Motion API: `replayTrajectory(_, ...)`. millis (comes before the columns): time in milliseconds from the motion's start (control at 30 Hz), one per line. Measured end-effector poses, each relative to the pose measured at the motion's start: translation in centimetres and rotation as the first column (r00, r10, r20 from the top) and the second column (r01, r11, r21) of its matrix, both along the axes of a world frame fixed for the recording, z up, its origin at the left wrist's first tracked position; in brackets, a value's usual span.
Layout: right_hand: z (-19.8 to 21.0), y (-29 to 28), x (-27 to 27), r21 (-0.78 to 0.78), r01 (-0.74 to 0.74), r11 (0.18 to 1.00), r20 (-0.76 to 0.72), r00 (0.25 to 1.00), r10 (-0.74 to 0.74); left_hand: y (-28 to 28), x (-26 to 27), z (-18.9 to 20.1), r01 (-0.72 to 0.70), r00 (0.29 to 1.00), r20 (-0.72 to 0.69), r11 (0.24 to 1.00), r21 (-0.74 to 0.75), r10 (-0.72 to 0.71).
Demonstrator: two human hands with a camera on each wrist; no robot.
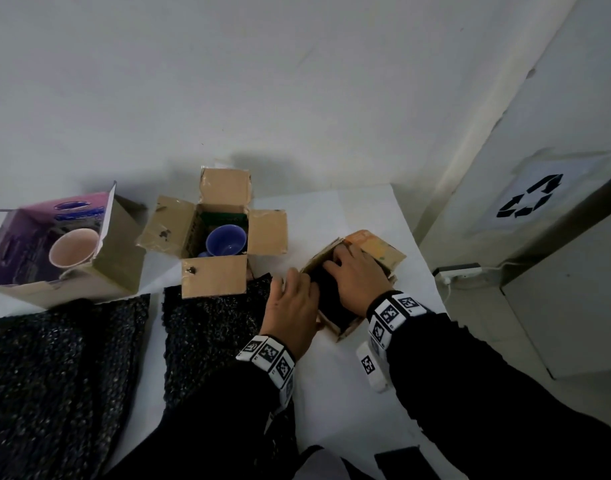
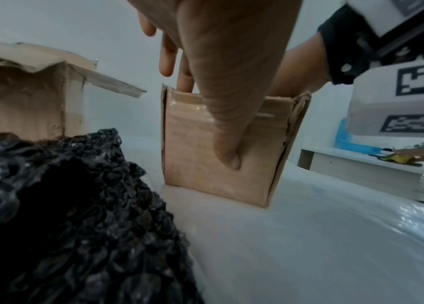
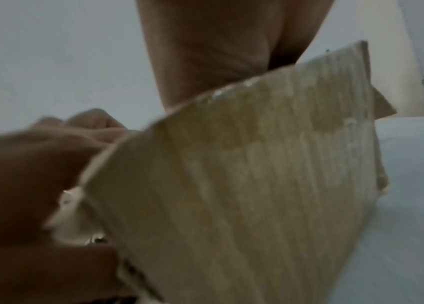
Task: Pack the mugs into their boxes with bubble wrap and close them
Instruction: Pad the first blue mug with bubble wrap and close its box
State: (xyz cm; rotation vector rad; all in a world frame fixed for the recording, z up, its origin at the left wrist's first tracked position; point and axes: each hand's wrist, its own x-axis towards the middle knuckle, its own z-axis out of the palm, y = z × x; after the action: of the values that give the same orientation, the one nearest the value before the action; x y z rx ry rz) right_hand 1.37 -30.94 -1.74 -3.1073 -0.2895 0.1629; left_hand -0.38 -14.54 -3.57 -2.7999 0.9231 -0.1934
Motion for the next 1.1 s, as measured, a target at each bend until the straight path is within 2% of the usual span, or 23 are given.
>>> replayTrajectory(133, -0.5, -0.2, -0.4, 0.04, 0.05, 0.998, -0.074, 0.996, -0.047, -0.4, -0.2, -0.1, 0.01, 1.0, 0.008, 0.999, 0.053, -0.01)
replayTrajectory(200, -0.5, -0.2, -0.3, 0.068, 0.075, 0.995, -0.136, 0.989, -0.065, -0.6, -0.1, 0.0, 0.006, 1.0, 0.004, 0.999, 0.044, -0.006)
replayTrajectory(300, 0.1, -0.7, 0.7, 0.113, 0.041, 0.993, -0.153, 0.988, -0.024, -0.4, 0.4, 0.2, 0.015, 1.0, 0.003, 1.0, -0.006, -0.015)
replayTrajectory(400, 1.2, -1.2, 1.0, 0.146, -0.04, 0.988, -0.025, 0.999, 0.044, 0.3, 1.3, 0.5, 0.061, 0.998, 0.021, 0.985, -0.16, -0.059)
replayTrajectory(467, 1.6, -1.6, 0.4, 0.173, -0.028, 0.984, 0.077, 0.997, 0.015, 1.0, 1.9, 0.2, 0.124, 0.992, 0.054, 0.964, -0.234, -0.115)
replayTrajectory(533, 1.4, -2.2, -0.5, 0.14, -0.016, 0.99, 0.086, 0.996, 0.004, 1.7, 2.2, -0.2, 0.177, 0.983, 0.086, 0.947, -0.267, -0.159)
replayTrajectory(633, 1.1, -2.8, -1.2, 0.097, -0.007, 0.995, 0.037, 0.999, 0.004, 1.7, 2.4, -0.6, 0.182, 0.983, 0.086, 0.944, -0.275, -0.165)
replayTrajectory(767, 0.9, -2.4, -3.4, 0.174, -0.105, 0.979, 0.232, 0.971, 0.063, 1.0, 1.9, -0.6, 0.203, 0.978, 0.103, 0.93, -0.307, -0.18)
replayTrajectory(900, -1.2, -2.8, -6.9, 0.128, -0.193, 0.973, 0.23, 0.96, 0.16, 0.9, 1.1, -0.7, 0.276, 0.96, 0.138, 0.896, -0.348, -0.243)
replayTrajectory(1000, -2.5, -3.3, -7.9, 0.053, -0.174, 0.983, 0.249, 0.956, 0.156, 1.2, 1.3, -1.3, 0.317, 0.946, 0.169, 0.894, -0.317, -0.276)
replayTrajectory(1100, -2.9, -3.2, -8.2, 0.028, -0.141, 0.99, 0.295, 0.947, 0.127, 1.1, 1.5, -1.6, 0.293, 0.954, 0.148, 0.911, -0.291, -0.26)
